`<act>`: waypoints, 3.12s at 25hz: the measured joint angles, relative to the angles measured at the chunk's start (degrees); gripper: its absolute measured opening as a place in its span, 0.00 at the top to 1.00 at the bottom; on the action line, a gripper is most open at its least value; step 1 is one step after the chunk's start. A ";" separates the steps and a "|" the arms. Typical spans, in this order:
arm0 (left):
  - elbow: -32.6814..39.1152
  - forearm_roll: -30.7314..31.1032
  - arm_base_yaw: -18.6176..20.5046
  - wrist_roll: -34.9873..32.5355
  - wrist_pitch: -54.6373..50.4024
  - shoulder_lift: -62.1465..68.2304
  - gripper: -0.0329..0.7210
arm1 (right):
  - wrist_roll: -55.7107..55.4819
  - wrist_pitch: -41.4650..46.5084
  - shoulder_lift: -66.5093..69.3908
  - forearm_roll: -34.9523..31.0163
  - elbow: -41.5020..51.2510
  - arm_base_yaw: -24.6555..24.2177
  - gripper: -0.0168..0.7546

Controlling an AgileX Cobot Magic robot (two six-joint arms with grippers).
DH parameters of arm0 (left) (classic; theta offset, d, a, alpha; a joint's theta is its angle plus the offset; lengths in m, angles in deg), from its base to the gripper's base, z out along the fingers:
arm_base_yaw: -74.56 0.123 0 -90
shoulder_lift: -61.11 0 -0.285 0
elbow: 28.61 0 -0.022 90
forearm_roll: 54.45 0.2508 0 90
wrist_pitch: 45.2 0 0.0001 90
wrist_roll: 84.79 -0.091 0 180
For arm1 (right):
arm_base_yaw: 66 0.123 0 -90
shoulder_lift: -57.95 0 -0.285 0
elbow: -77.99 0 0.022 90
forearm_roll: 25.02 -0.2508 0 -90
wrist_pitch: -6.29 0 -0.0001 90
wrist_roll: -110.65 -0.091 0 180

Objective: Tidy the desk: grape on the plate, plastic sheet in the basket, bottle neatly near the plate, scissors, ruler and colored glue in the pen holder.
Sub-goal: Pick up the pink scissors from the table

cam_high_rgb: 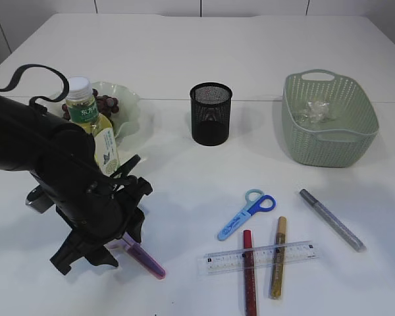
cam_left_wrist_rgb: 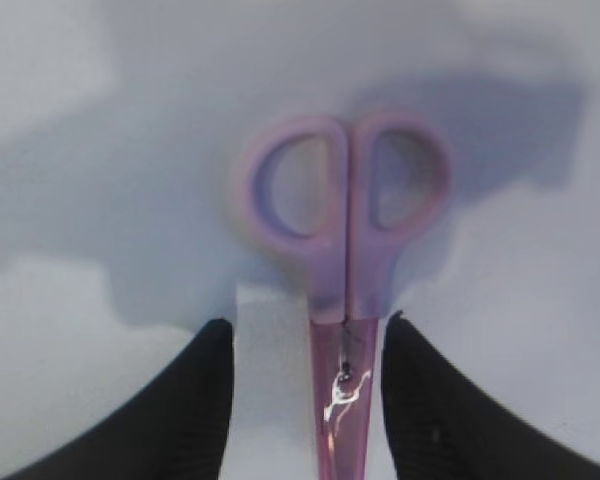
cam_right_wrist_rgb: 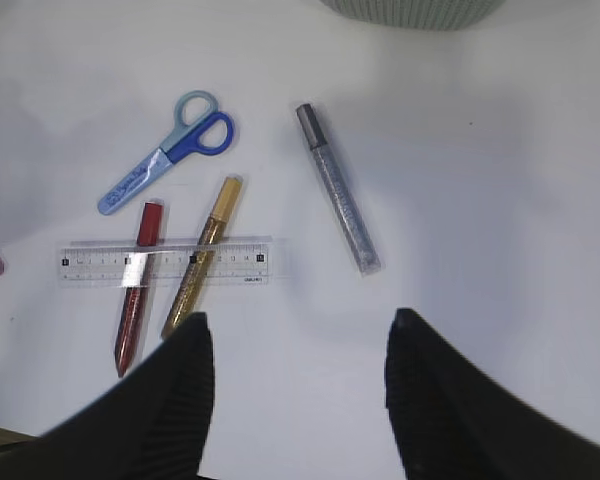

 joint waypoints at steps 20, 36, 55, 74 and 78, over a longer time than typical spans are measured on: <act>-2.06 -0.12 -0.03 0.00 0.44 2.53 0.49 | 0.13 -0.38 0.00 0.00 0.00 0.00 0.41; -6.68 0.21 -0.28 0.00 -7.74 3.93 0.49 | 0.40 -0.84 0.00 0.00 0.10 0.00 0.41; -6.81 0.63 -0.28 0.00 -5.22 5.64 0.49 | 0.86 -0.97 0.00 -0.04 0.10 0.00 0.41; -6.91 1.51 -0.28 0.00 -6.56 5.78 0.71 | 1.08 -0.97 0.00 -0.04 0.10 0.00 0.41; -6.91 1.63 -0.28 0.00 -6.56 5.78 0.74 | 1.12 -0.97 0.00 -0.04 0.10 0.00 0.41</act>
